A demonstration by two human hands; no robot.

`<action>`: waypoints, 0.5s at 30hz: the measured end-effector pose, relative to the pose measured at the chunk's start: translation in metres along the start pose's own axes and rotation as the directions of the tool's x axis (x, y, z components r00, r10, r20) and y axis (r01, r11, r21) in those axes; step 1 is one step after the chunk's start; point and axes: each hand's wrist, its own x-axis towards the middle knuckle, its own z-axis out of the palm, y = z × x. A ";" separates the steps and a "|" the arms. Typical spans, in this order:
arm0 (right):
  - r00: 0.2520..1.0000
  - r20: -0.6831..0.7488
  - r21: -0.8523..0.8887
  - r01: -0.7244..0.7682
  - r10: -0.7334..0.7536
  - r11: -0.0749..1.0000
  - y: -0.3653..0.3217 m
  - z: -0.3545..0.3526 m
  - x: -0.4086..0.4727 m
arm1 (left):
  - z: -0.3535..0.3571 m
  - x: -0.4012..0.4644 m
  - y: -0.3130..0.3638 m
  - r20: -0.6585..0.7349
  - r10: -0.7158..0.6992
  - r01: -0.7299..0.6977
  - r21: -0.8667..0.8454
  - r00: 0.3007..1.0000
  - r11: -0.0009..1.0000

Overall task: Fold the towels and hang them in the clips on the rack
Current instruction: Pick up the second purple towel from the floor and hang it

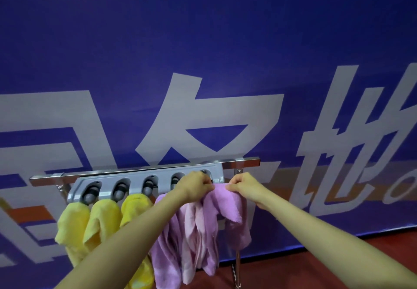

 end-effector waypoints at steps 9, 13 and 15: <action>0.990 -0.141 -0.182 -0.035 0.009 0.983 0.011 0.015 0.015 | 0.016 0.006 0.004 -0.128 -0.047 0.072 0.198 0.991 0.978; 0.982 -0.188 -0.253 -0.035 -0.014 0.967 0.013 0.022 0.015 | 0.025 0.008 0.002 -0.176 -0.001 0.060 0.331 0.984 0.942; 0.982 -0.186 -0.297 -0.018 -0.040 0.955 0.015 0.025 0.016 | 0.028 0.009 0.000 -0.174 0.021 0.046 0.373 0.985 0.927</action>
